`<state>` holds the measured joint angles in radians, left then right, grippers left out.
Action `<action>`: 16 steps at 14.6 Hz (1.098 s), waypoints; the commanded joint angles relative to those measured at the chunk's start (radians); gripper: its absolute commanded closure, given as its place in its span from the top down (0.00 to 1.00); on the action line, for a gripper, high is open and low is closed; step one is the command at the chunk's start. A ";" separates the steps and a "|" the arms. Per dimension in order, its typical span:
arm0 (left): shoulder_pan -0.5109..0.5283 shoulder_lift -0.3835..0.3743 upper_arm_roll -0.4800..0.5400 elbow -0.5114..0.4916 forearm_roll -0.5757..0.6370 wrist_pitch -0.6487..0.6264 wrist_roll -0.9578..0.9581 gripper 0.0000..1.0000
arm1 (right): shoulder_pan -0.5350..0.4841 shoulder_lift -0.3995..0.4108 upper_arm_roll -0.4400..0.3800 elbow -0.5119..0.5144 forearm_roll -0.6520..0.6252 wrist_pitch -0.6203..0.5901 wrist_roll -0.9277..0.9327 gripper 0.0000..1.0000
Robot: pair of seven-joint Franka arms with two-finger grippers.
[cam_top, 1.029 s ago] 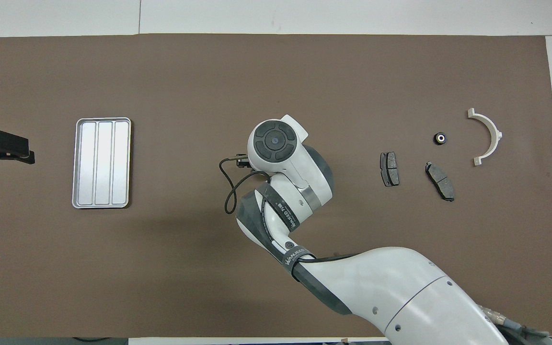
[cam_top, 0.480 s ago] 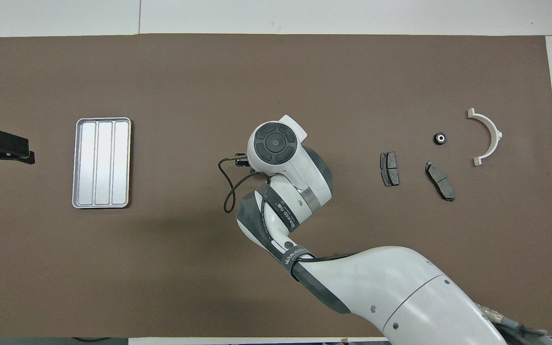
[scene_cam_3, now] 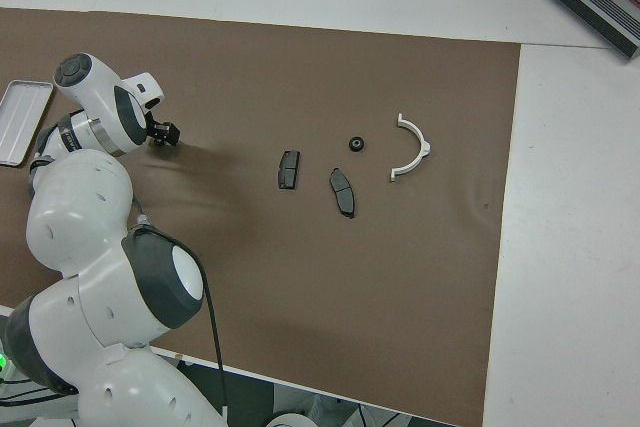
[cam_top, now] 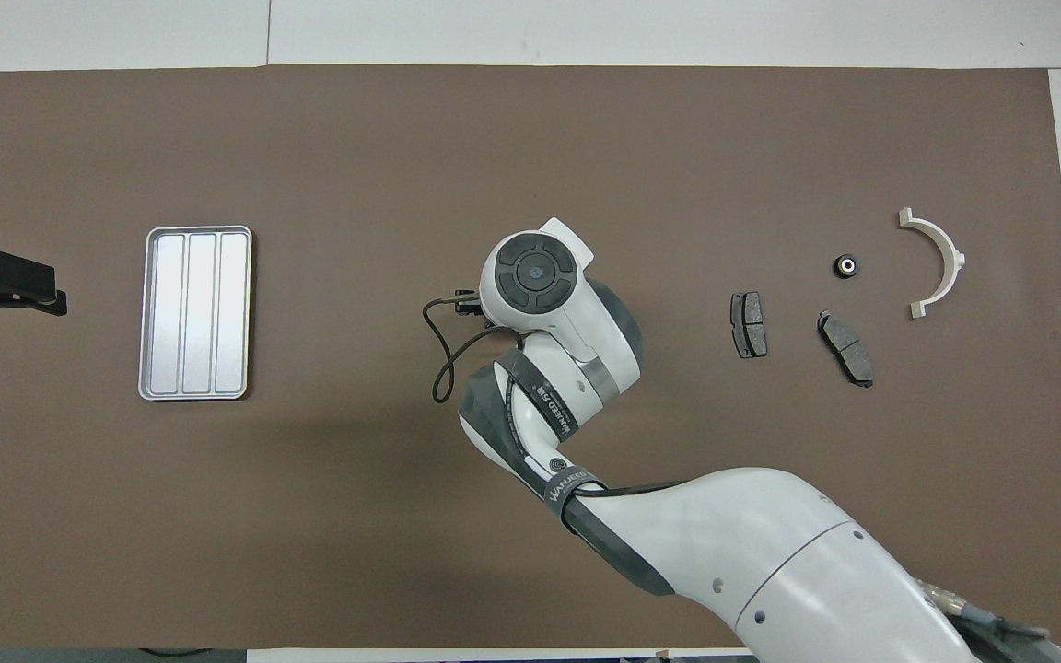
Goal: Place bearing gear from tray to pile
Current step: 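Lower the right gripper and grasp the black gear at mid-table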
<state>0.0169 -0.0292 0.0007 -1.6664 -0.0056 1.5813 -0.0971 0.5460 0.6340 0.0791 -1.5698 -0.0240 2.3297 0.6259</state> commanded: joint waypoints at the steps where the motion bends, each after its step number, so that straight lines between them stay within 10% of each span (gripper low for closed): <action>1: -0.017 -0.009 0.013 -0.003 0.019 -0.012 0.000 1.00 | -0.009 0.013 0.008 0.001 -0.011 0.026 -0.018 0.73; 8: -0.017 -0.009 0.013 -0.004 0.019 -0.014 0.000 1.00 | -0.009 0.012 0.008 -0.001 -0.010 0.022 -0.018 0.01; 16: -0.017 -0.009 0.013 -0.003 0.019 -0.014 0.000 1.00 | -0.067 0.001 0.007 0.052 -0.016 -0.102 -0.124 0.00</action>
<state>0.0169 -0.0292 0.0007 -1.6664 -0.0056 1.5809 -0.0971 0.5353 0.6299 0.0764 -1.5556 -0.0248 2.2968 0.5770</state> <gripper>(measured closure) 0.000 0.758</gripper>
